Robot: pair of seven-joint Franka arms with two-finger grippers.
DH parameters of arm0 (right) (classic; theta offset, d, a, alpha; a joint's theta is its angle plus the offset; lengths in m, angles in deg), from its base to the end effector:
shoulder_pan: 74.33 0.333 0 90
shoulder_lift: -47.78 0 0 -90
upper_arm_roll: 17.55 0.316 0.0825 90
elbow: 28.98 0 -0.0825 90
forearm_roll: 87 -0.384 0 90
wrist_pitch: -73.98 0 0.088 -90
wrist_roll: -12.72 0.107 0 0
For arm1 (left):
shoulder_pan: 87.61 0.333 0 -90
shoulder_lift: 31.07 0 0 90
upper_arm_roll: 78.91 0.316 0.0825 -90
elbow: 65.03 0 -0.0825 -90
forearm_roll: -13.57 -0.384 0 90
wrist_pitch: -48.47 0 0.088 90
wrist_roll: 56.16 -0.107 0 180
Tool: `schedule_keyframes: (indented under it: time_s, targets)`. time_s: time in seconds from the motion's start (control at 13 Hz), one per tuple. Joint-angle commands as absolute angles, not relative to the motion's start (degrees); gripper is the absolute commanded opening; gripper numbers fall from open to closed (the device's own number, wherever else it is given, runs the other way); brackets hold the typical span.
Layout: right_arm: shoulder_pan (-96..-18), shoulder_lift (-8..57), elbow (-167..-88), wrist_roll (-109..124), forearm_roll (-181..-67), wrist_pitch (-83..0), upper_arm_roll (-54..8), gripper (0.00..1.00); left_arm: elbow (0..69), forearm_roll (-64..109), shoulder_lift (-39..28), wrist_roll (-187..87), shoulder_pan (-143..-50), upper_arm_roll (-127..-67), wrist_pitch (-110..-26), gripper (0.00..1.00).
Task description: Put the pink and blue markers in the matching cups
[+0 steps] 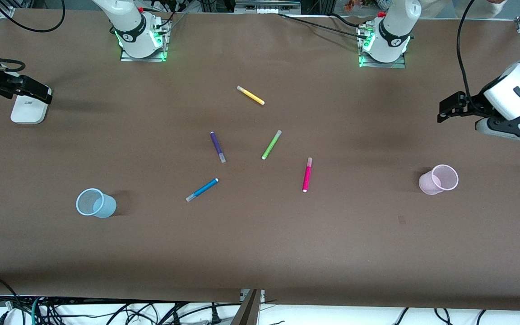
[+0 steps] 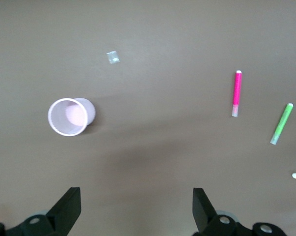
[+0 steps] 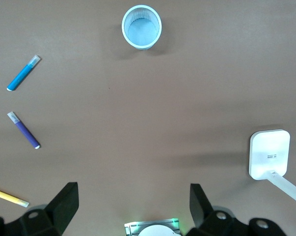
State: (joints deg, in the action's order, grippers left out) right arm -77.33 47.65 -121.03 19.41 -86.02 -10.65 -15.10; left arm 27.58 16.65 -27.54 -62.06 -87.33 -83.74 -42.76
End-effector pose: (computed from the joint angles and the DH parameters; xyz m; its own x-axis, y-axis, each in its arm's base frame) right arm 0.5432 -0.0072 0.5990 0.9835 -0.1275 -0.1285 -0.1244 -0.9917 0.0322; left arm 0.5688 -0.0496 0.5704 0.9805 -0.1801 -0.0789 -0.1750 -0.9823 0.0671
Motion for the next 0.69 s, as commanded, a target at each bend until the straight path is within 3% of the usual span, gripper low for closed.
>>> schedule_keyframes:
  time_s: [0.0,0.31,0.62]
  targets:
    - [-76.4,43.7,-119.4,19.3,-85.9,-9.9,-14.8,1.00,28.0,18.2,-24.5,-60.0,-87.9,-86.9,-44.0,1.00]
    - [-75.4,37.5,-119.3,19.2,-85.6,-12.6,-14.8,1.00,28.6,19.5,-15.6,-55.6,-88.0,-93.0,-51.5,1.00]
    - [-70.6,30.1,-119.4,30.5,-86.1,-22.5,-14.8,1.00,29.8,18.6,-7.6,-49.5,-90.3,-97.3,-61.5,1.00]
